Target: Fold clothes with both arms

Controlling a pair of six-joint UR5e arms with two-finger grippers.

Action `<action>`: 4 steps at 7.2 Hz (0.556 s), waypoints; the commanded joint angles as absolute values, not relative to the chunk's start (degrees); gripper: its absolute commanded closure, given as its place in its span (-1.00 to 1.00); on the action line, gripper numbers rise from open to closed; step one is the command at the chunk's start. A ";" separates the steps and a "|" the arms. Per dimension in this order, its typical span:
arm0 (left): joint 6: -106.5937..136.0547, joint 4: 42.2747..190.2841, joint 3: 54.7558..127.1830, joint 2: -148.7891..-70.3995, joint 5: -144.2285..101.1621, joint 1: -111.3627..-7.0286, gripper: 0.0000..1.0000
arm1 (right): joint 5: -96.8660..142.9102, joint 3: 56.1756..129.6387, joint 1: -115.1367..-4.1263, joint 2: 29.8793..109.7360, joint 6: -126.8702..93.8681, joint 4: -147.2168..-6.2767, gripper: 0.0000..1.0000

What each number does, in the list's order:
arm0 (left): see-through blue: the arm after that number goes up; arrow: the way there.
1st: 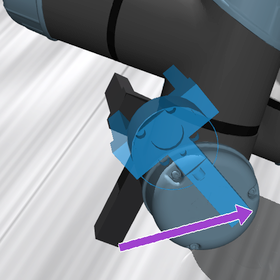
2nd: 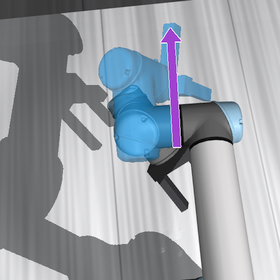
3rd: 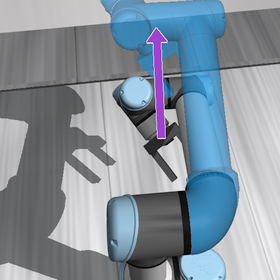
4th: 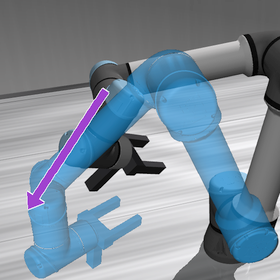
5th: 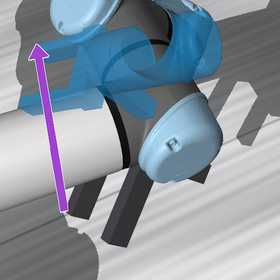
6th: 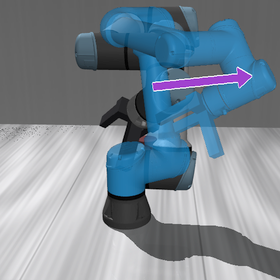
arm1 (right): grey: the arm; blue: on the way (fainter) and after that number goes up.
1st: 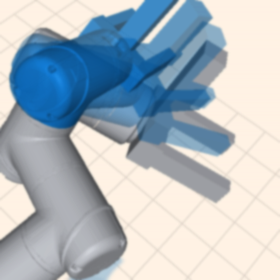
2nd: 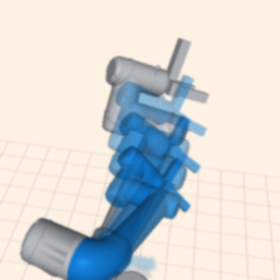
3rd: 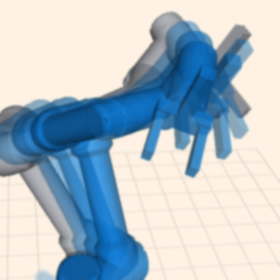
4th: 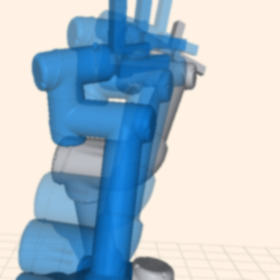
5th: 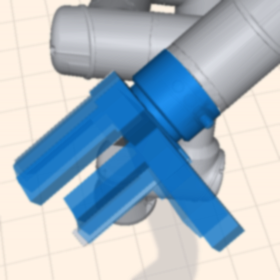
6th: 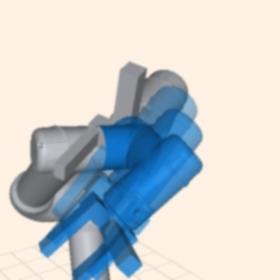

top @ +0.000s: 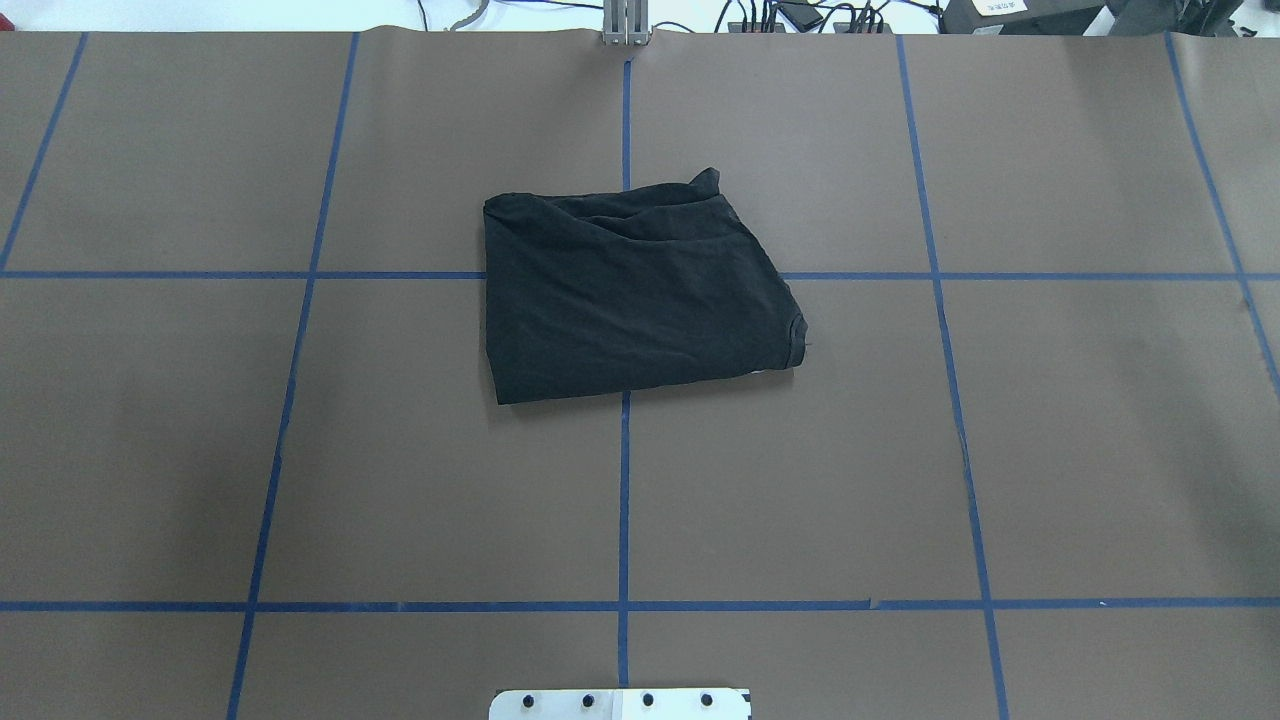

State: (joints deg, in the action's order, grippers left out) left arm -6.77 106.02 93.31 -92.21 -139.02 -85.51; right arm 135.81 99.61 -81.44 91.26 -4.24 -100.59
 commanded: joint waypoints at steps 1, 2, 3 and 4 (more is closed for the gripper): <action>-6.77 106.08 94.13 -92.02 -138.87 -85.60 -0.99 | 136.23 98.00 -81.82 91.14 -4.31 -99.49 -1.00; -6.77 106.08 94.48 -92.02 -138.78 -85.61 -0.99 | 136.32 98.35 -82.61 91.06 -4.31 -99.41 -1.00; -6.77 106.08 94.48 -92.02 -138.78 -85.61 -0.99 | 136.23 98.26 -83.14 90.71 -4.31 -99.40 -1.00; -6.77 106.17 94.48 -92.02 -138.78 -85.52 -0.99 | 136.49 99.04 -83.84 90.70 -4.31 -99.40 -1.00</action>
